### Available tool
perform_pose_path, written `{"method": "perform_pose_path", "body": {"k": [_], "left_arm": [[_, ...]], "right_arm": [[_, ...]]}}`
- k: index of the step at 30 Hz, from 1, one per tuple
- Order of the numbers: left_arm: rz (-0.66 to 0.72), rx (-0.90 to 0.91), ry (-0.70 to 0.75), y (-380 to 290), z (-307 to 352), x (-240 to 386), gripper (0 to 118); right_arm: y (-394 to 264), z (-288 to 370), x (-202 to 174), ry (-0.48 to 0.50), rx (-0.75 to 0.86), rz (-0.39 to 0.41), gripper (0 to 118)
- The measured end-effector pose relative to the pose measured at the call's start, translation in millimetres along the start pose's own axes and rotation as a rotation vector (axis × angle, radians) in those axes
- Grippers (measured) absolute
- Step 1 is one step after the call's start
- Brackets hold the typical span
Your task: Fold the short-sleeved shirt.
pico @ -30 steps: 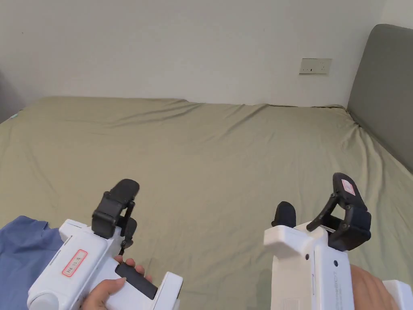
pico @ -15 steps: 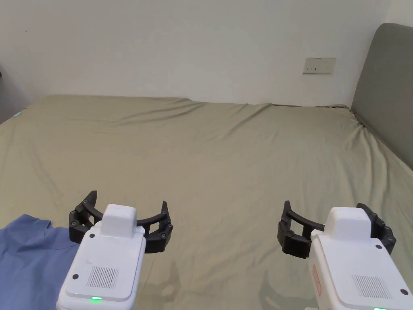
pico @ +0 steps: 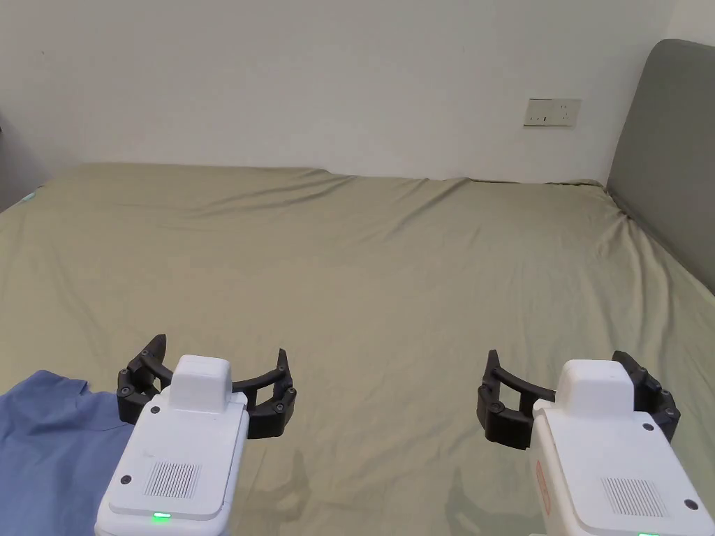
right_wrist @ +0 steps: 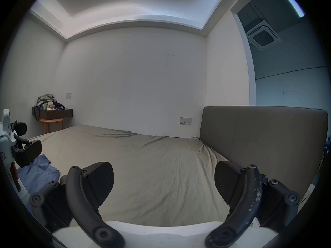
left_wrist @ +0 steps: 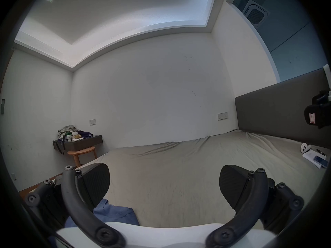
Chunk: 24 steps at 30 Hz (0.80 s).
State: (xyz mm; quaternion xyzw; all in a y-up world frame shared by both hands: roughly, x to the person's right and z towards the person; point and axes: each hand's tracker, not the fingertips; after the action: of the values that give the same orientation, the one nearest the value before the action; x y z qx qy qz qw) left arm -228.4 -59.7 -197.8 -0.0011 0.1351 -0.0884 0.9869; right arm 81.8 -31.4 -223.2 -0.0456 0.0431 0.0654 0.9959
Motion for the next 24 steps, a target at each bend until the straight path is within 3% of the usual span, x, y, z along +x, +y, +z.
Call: {"method": "perform_pose_path", "body": {"k": [24], "left_arm": [[0.006, 0.012, 0.004, 4.6, 2.6, -1.2, 118]], "right_arm": [[2.5, 1.0, 0.1, 0.009, 0.007, 0.01, 115]]}}
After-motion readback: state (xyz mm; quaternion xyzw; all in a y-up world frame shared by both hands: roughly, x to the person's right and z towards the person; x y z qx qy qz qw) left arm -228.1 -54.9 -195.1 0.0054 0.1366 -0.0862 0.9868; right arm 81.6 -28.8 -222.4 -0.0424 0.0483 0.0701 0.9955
